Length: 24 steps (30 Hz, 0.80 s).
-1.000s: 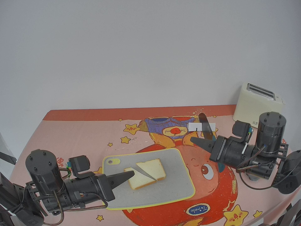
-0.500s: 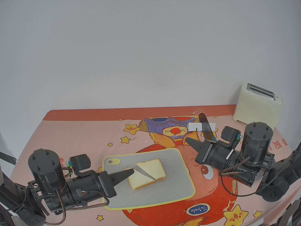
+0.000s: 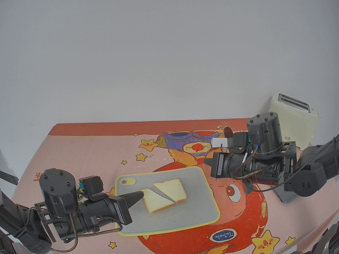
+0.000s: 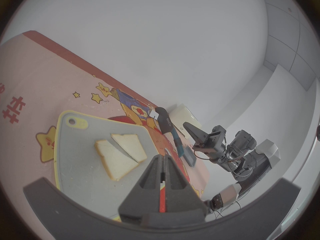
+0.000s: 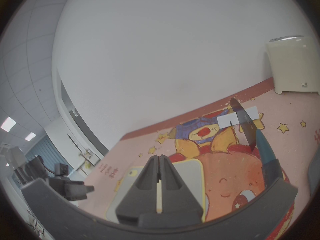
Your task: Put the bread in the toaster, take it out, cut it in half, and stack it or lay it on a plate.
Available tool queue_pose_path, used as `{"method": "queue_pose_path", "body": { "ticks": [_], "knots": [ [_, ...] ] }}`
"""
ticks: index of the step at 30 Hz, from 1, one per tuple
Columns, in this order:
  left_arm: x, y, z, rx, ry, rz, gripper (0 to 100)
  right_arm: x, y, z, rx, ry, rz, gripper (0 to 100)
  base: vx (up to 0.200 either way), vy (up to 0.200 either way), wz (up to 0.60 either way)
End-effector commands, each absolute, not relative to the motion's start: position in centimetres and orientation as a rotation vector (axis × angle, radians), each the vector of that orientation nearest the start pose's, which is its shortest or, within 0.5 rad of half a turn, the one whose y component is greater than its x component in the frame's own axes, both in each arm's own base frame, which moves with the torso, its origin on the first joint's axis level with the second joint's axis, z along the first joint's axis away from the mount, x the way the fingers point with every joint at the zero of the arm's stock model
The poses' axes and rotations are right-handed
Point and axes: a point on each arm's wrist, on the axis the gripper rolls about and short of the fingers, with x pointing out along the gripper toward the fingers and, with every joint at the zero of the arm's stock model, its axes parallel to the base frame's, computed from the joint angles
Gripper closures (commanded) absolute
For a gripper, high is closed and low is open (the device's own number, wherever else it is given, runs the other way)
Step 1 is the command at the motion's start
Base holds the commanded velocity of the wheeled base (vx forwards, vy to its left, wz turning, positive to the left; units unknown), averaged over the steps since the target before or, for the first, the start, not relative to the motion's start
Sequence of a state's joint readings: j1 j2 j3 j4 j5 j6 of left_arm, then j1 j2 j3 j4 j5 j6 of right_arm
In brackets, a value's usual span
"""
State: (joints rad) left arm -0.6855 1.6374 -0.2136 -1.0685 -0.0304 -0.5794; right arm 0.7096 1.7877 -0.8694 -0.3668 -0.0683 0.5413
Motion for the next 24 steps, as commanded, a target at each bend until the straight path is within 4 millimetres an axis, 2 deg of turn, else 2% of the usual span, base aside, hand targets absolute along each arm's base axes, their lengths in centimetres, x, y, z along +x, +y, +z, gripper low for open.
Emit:
{"method": "queue_pose_path", "body": {
  "ticks": [1,8,12,16,20,24],
  "knots": [
    [16.6,-13.6,9.9,-0.421,0.551,-0.569,100,23.3,21.1,16.0,0.302,0.650,0.505,100,0.000,0.000,0.00],
    [17.0,-13.9,8.9,-0.406,0.593,-0.550,100,22.9,21.9,14.5,0.271,0.690,0.507,100,0.000,0.000,0.00],
    [17.7,-14.4,9.6,-0.404,0.570,-0.559,100,22.9,21.8,14.5,0.267,0.676,0.480,100,0.000,0.000,0.00],
    [18.3,-14.8,10.0,-0.318,0.657,-0.535,100,22.7,21.8,14.2,0.260,0.686,0.479,100,0.000,0.000,0.00],
    [18.4,-14.6,11.9,-0.272,0.706,-0.514,100,22.8,21.8,14.0,0.259,0.692,0.476,100,0.000,0.000,0.00],
    [18.5,-14.5,12.1,-0.225,0.749,-0.502,100,22.9,22.1,13.2,0.249,0.716,0.475,100,0.000,0.000,0.00]
  ]
}}
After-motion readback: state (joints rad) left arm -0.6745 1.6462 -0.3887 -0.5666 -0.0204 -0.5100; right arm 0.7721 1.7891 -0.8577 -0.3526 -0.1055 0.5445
